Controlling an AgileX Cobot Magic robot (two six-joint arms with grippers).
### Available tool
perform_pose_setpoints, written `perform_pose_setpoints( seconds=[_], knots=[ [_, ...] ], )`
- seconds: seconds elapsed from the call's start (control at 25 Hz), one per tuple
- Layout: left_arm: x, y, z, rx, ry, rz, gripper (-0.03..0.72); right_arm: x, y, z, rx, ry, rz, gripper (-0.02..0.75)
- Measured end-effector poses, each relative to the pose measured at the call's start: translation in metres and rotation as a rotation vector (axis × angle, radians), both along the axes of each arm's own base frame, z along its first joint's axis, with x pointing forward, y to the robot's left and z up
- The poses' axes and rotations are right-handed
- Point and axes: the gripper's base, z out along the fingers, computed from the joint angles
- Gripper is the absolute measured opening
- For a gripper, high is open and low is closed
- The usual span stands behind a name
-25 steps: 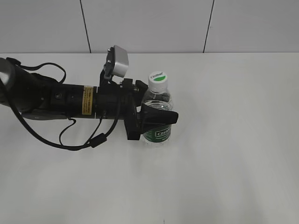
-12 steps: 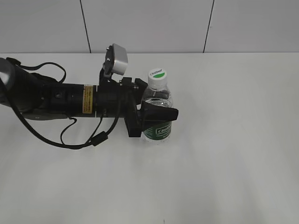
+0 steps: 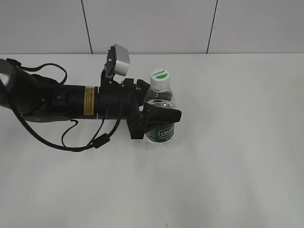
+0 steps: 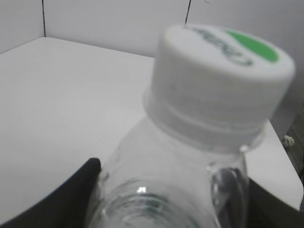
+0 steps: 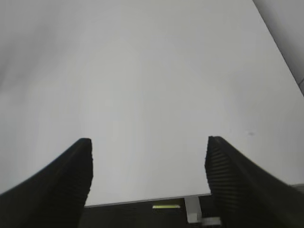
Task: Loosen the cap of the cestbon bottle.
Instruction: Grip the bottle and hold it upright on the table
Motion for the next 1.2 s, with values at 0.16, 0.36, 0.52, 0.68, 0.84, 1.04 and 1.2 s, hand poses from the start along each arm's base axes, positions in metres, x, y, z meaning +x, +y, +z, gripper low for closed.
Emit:
perform_pose_setpoints(
  seconds=[0.16, 0.36, 0.52, 0.68, 0.84, 1.04, 1.2],
  knots=[
    [0.000, 0.000, 0.000, 0.000, 0.000, 0.001, 0.439, 0.027, -0.001, 0.018, 0.005, 0.115, 0.000, 0.561],
    [0.000, 0.000, 0.000, 0.000, 0.001, 0.001, 0.439, 0.070, 0.000, 0.037, 0.036, 0.305, 0.013, 0.561],
    [0.000, 0.000, 0.000, -0.001, 0.008, 0.002, 0.439, 0.103, 0.001, 0.045, 0.076, 0.424, 0.027, 0.561],
    [0.000, 0.000, 0.000, -0.001, 0.008, 0.003, 0.439, 0.132, 0.006, 0.052, 0.145, 0.487, 0.053, 0.561],
    [0.000, 0.000, 0.000, 0.003, 0.008, 0.000, 0.439, 0.153, 0.011, 0.067, 0.234, 0.487, 0.052, 0.561],
    [-0.002, 0.000, -0.002, 0.020, 0.002, -0.027, 0.439, 0.189, 0.015, 0.071, 0.335, 0.539, 0.017, 0.561],
    [-0.003, 0.000, -0.002, 0.023, 0.001, -0.028, 0.439, 0.212, 0.027, 0.070, 0.372, 0.581, 0.029, 0.561]
  ],
)
